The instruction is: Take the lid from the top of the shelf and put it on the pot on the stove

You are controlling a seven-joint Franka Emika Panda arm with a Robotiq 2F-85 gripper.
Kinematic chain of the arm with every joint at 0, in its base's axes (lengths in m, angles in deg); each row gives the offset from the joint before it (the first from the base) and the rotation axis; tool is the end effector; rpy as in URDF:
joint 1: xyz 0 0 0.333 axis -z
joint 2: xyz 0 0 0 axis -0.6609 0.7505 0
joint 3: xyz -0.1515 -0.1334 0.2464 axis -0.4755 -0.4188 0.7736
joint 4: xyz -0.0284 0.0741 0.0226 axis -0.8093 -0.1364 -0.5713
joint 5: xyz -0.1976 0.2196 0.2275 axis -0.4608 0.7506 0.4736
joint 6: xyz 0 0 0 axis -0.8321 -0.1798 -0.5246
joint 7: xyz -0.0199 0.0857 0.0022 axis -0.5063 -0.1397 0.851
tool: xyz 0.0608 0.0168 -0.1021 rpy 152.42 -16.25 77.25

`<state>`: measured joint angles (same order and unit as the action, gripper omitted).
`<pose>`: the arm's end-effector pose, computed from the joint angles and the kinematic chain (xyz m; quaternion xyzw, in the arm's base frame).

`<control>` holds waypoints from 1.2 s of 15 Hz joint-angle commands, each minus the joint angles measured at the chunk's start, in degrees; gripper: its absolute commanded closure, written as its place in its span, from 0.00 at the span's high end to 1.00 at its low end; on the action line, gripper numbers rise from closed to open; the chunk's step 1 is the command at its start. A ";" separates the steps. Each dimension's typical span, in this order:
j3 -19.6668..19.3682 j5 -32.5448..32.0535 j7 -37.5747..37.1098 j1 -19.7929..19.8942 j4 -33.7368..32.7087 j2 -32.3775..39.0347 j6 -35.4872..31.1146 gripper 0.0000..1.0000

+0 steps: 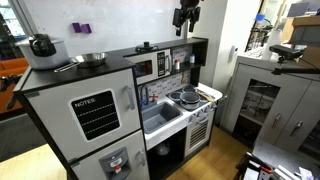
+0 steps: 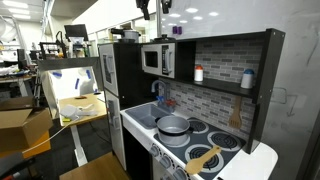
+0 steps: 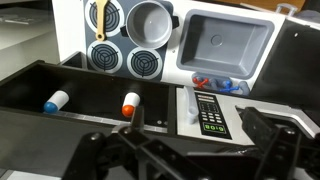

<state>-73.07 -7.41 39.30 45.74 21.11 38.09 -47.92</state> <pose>0.5390 -0.1319 0.6094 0.9942 -0.0227 0.0938 0.0483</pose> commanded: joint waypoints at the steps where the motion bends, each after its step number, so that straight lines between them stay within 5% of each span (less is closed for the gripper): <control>1: 0.59 0.13 1.10 0.93 -1.52 0.86 0.03 1.00; 18: 5.21 1.37 13.47 1.43 -30.22 21.63 12.05 1.00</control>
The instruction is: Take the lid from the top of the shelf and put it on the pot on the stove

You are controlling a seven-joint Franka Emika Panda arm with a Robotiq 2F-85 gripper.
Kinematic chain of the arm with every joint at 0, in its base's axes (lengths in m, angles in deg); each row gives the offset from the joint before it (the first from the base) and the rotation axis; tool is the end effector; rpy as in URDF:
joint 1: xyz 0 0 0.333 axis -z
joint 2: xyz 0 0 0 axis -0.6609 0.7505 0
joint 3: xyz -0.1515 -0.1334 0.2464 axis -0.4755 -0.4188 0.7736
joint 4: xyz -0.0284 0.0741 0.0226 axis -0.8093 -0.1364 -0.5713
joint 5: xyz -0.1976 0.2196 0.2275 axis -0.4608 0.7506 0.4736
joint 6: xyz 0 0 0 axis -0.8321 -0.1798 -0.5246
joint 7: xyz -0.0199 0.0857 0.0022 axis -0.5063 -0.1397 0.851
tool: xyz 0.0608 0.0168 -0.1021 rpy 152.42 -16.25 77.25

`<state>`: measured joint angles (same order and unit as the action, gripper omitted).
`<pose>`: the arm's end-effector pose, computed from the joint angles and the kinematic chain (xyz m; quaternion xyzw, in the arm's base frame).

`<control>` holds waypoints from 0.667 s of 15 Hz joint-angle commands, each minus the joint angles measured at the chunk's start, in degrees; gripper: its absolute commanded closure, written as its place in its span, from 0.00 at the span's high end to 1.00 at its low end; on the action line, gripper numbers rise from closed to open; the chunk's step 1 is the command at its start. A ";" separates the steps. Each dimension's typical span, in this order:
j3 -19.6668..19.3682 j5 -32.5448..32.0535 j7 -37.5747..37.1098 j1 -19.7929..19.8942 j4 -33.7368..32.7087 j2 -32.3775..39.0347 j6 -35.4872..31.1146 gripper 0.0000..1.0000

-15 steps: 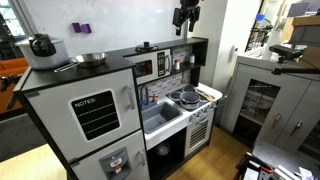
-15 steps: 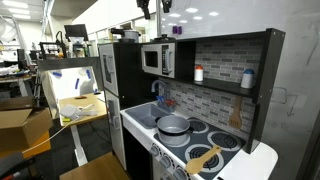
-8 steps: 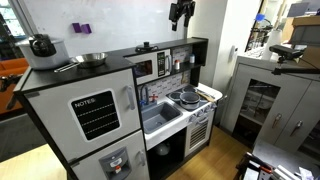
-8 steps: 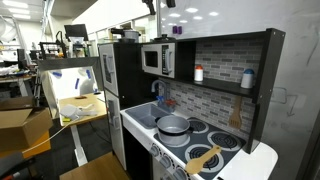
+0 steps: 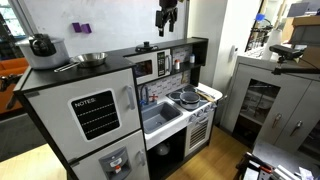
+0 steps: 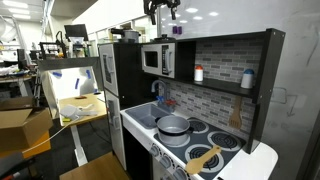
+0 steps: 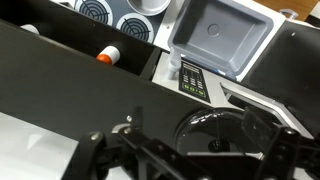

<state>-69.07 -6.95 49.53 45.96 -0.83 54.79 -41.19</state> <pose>0.6261 -0.1002 0.6055 0.9905 0.0979 0.0767 0.0588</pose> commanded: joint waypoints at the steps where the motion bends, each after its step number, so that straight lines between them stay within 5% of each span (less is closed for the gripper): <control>1: 1.47 0.84 3.84 1.31 -10.31 6.27 6.29 1.00; 10: 2.00 4.46 4.28 1.88 -23.97 16.41 7.54 1.00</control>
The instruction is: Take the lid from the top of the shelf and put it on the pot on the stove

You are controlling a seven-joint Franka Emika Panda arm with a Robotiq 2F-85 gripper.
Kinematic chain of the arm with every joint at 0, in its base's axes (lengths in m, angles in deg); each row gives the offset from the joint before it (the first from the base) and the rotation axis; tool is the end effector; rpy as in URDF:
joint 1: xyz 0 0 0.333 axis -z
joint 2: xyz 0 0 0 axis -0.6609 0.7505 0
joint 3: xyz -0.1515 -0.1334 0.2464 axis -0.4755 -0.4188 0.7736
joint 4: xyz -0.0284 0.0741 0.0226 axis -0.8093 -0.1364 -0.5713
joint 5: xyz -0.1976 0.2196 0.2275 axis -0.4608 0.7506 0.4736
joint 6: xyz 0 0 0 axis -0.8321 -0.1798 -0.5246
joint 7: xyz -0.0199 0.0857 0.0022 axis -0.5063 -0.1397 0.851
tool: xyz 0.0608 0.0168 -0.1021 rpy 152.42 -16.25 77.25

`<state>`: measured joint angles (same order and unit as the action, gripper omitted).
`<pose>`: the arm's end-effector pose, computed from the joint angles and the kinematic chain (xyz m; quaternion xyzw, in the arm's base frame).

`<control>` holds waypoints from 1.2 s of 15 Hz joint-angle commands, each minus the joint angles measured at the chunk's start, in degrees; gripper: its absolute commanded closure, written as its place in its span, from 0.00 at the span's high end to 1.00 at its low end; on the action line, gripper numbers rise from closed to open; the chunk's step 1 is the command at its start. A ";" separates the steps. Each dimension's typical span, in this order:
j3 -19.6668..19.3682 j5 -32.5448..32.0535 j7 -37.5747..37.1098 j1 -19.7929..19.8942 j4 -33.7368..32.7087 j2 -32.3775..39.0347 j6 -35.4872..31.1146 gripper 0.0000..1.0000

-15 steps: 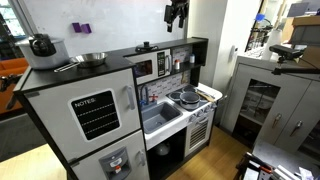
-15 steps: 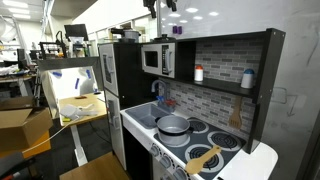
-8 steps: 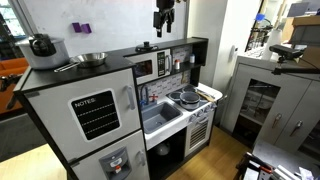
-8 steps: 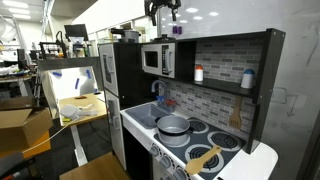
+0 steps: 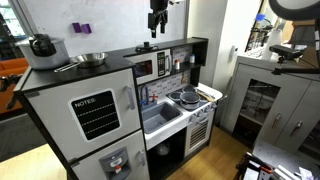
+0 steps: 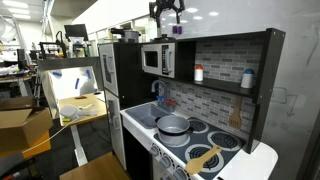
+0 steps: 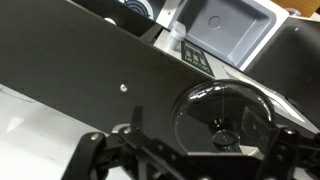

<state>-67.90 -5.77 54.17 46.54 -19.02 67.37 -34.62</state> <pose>0.6734 -0.0943 0.5959 0.9859 0.1430 0.0687 0.0525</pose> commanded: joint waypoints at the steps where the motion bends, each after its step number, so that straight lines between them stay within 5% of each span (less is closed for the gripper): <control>1: 0.90 4.44 -0.78 1.40 -6.64 4.64 0.66 1.00; 18: 0.91 10.96 -4.58 0.69 -16.06 11.61 6.14 1.00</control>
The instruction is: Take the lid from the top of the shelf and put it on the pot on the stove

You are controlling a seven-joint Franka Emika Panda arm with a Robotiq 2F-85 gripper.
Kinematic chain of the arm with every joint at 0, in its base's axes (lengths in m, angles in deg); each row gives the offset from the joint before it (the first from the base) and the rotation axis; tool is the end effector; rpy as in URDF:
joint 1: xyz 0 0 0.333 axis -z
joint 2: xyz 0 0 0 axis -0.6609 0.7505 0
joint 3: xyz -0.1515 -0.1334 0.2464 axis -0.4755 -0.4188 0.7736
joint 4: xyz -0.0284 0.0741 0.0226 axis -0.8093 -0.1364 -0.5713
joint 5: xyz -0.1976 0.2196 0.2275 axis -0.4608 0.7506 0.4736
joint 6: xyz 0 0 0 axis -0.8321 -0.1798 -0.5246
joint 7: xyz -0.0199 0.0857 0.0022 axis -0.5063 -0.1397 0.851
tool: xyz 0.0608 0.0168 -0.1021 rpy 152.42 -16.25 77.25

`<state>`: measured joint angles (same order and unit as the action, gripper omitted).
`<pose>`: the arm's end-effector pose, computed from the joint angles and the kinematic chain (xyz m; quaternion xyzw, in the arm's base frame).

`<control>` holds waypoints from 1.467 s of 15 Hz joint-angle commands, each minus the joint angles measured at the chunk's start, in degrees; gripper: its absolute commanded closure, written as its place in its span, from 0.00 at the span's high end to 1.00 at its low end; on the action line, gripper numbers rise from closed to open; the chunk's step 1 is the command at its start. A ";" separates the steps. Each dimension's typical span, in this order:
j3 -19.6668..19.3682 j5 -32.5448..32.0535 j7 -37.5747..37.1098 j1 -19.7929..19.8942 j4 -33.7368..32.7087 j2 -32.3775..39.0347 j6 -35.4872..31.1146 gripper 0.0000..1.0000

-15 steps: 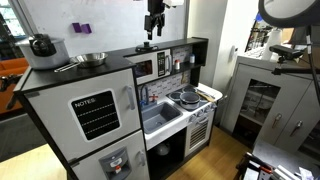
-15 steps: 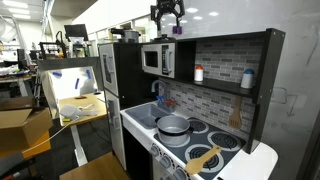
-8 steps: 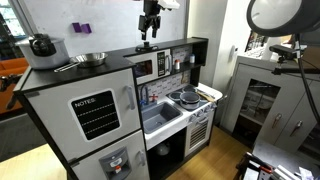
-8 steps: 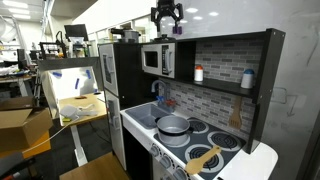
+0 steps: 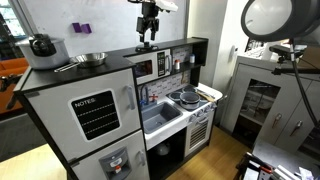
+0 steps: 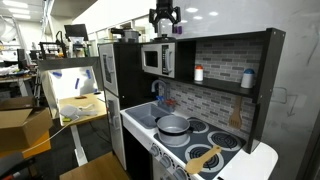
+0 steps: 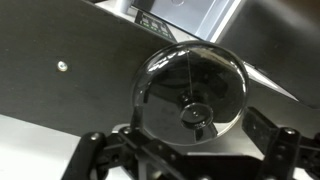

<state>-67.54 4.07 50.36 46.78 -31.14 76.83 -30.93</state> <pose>0.7053 -0.0731 0.5707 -0.9888 -0.1202 -0.0823 0.0329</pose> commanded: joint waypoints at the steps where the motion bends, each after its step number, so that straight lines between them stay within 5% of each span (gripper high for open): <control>1: 0.56 1.13 -0.77 0.40 -4.33 2.44 2.70 1.00; 4: 0.50 1.03 -0.84 0.23 -4.96 2.94 3.46 1.00; 6: 0.42 0.94 -1.03 0.12 -5.25 3.09 3.68 0.74; 15: 0.32 0.61 -1.13 -0.23 -6.57 3.73 4.29 0.12; 22: -1.05 -1.11 -4.68 -0.75 -5.46 1.01 6.31 0.08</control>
<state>-67.76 3.80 47.89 46.22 -35.76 78.75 -26.66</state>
